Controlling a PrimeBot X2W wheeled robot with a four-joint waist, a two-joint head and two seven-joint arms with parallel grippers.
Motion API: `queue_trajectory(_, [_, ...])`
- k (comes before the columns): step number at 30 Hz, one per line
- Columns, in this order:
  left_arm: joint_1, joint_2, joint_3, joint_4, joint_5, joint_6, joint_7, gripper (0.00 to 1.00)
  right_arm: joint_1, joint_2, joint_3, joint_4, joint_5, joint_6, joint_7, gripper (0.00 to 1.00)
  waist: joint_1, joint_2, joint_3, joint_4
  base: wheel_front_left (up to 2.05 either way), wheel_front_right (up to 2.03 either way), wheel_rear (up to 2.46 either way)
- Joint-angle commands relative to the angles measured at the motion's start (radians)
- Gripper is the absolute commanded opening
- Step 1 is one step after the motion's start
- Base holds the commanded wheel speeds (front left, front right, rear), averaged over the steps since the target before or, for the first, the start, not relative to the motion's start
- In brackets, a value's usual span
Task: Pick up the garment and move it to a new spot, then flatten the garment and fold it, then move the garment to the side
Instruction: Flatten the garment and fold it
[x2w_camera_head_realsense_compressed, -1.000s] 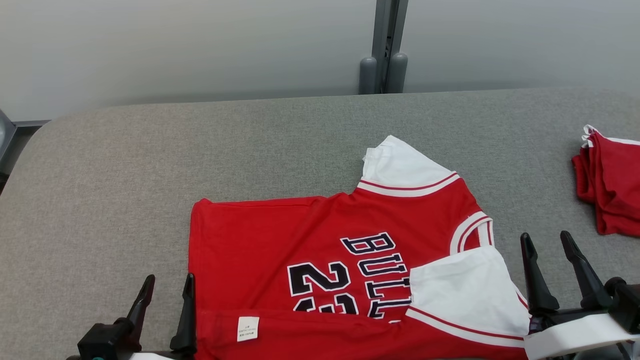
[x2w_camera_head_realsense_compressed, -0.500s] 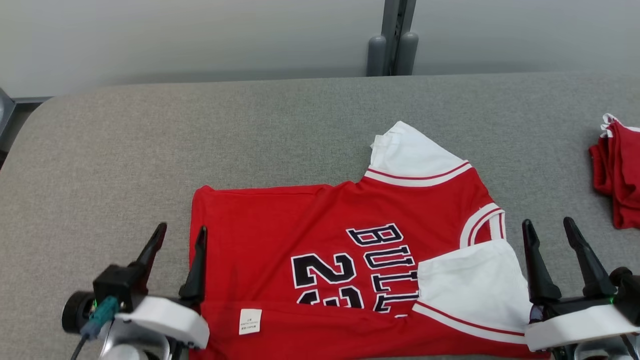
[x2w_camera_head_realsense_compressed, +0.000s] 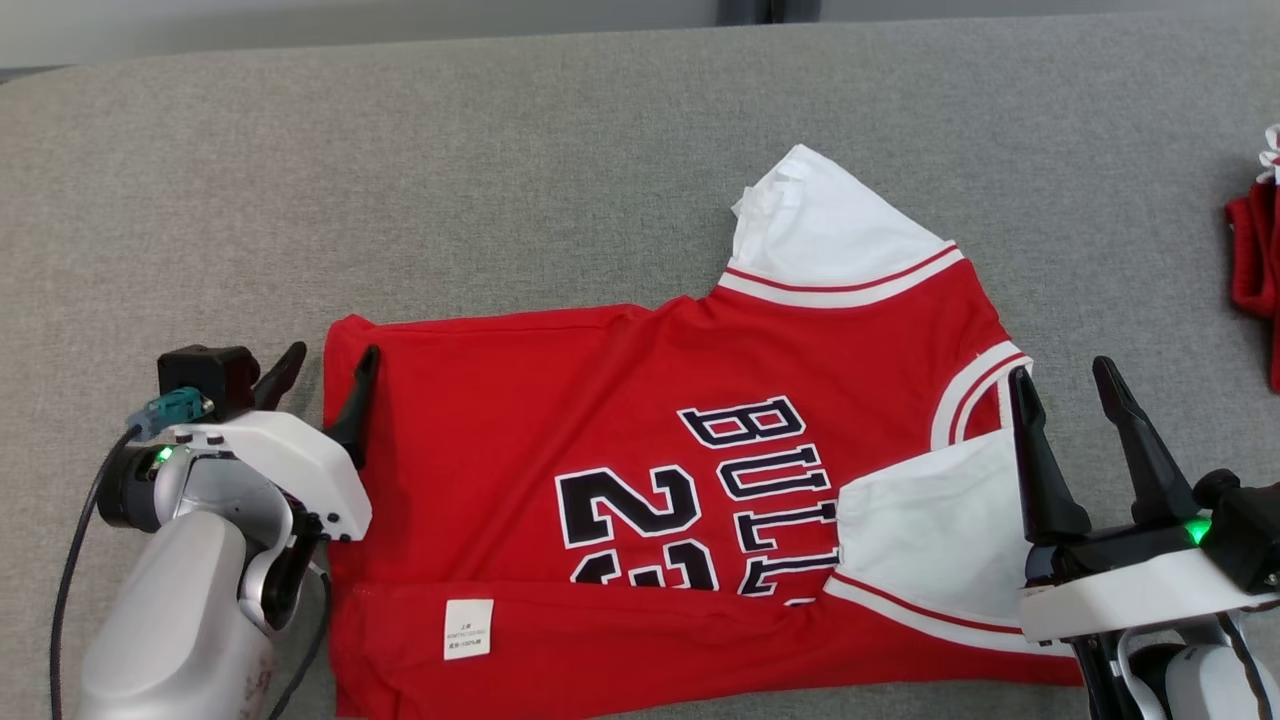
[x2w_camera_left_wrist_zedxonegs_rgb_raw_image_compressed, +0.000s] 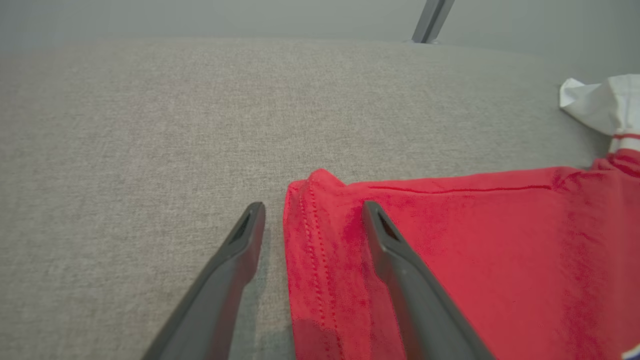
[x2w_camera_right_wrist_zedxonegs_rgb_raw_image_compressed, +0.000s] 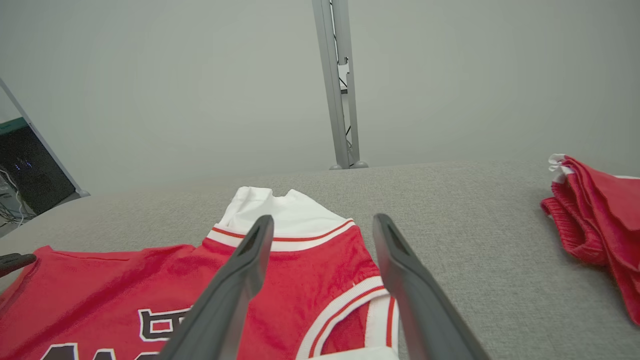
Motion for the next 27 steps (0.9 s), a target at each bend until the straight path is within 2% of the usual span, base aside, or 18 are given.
queue_trajectory(1, [-0.043,0.005,0.009,0.049,-0.013,-0.012,0.001,1.00,-0.018,-0.002,0.002,0.008,0.007,0.000,-0.009,1.00,0.0000,0.0000,0.029,-0.016,0.00,0.00,0.00])
queue_trajectory(4, [-0.086,0.001,0.011,0.128,-0.033,-0.029,0.011,1.00,-0.030,-0.003,0.001,0.023,0.013,0.000,-0.017,1.00,0.0000,0.0000,0.039,-0.021,0.00,0.00,0.00])
queue_trajectory(5, [-0.098,0.002,0.009,0.149,-0.036,-0.034,0.012,0.59,-0.035,-0.004,-0.001,0.029,0.016,0.000,-0.019,1.00,0.0000,0.0000,0.041,-0.022,0.00,0.00,0.00])
queue_trajectory(6, [-0.106,0.001,0.006,0.168,-0.044,-0.041,0.015,0.26,-0.039,-0.007,-0.004,0.036,0.018,0.000,-0.021,1.00,0.0000,0.0000,0.042,-0.023,0.00,0.00,0.00])
queue_trajectory(7, [-0.113,-0.001,0.004,0.184,-0.051,-0.048,0.014,0.00,-0.042,-0.009,-0.007,0.042,0.023,0.000,-0.023,1.00,0.0000,0.0000,0.043,-0.024,0.00,0.00,0.00])
queue_trajectory(12, [-0.146,0.002,-0.011,0.225,-0.050,-0.063,-0.029,0.00,-0.100,-0.035,-0.026,0.102,0.049,0.000,-0.036,1.00,0.0000,0.0000,0.047,-0.020,0.00,0.00,0.00])
queue_trajectory(18, [-0.188,-0.011,-0.043,0.240,-0.042,-0.073,-0.069,0.00,-0.259,-0.098,-0.021,0.235,0.100,0.000,-0.046,1.00,0.0000,0.0000,0.072,0.008,0.00,0.00,0.00])
queue_trajectory(27, [-0.254,-0.054,-0.089,0.226,-0.034,-0.078,-0.103,0.00,-0.540,-0.188,0.093,0.445,0.174,0.000,-0.007,1.00,0.0000,0.0000,0.134,0.089,0.00,0.00,0.00])
